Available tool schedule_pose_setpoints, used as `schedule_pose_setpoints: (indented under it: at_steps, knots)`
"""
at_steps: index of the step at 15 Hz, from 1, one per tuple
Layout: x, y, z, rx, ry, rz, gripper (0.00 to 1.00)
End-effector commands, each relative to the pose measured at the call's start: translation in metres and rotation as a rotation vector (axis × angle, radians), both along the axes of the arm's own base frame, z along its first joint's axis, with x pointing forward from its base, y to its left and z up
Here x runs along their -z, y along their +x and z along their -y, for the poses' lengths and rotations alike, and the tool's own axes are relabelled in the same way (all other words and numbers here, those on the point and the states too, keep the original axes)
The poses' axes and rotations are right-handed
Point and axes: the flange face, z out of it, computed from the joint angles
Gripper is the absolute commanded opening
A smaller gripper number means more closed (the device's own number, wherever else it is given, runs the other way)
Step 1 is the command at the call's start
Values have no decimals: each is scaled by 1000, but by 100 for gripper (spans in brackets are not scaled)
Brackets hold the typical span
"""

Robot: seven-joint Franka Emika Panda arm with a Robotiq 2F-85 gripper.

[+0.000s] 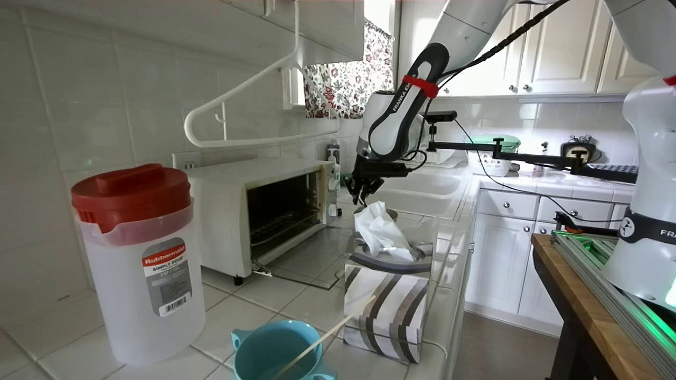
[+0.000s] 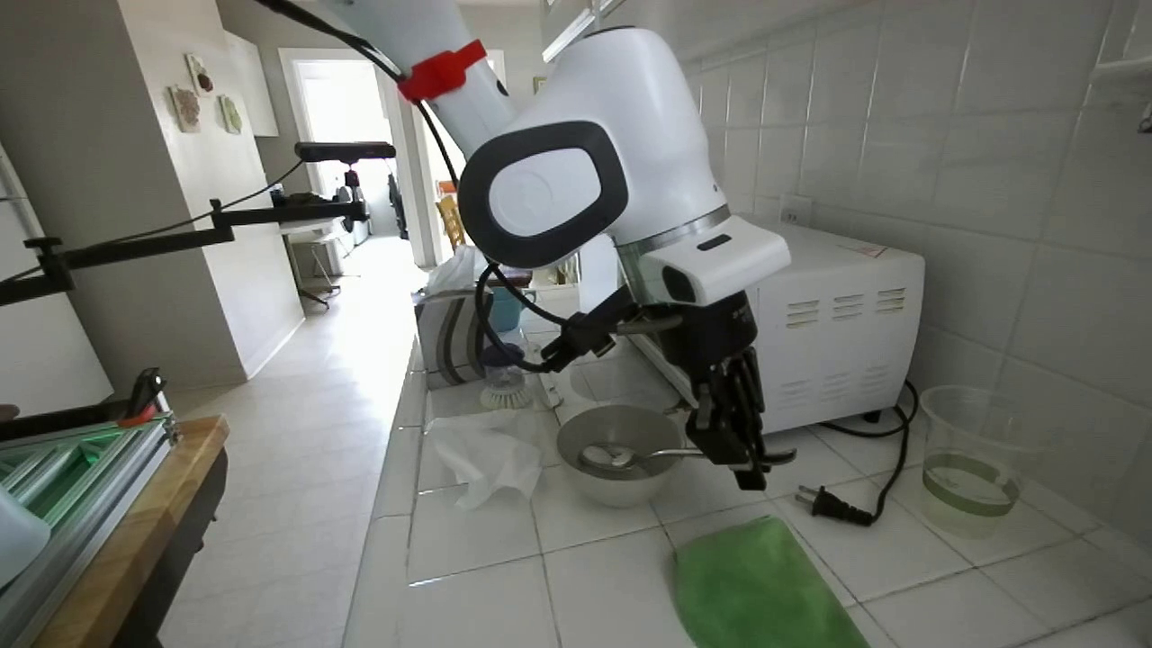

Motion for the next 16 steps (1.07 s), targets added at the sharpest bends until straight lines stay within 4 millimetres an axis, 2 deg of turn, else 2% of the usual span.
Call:
schedule_pose_setpoints:
  at_steps: [1,7,11,16]
  knots:
    - [0,6,2,9,5,18,5]
    - [-12,6,4,5,-21,31,5]
    - [-25,7,8,-27,-117,70,5]
    - [-35,10,-4,-65,-191,128,5]
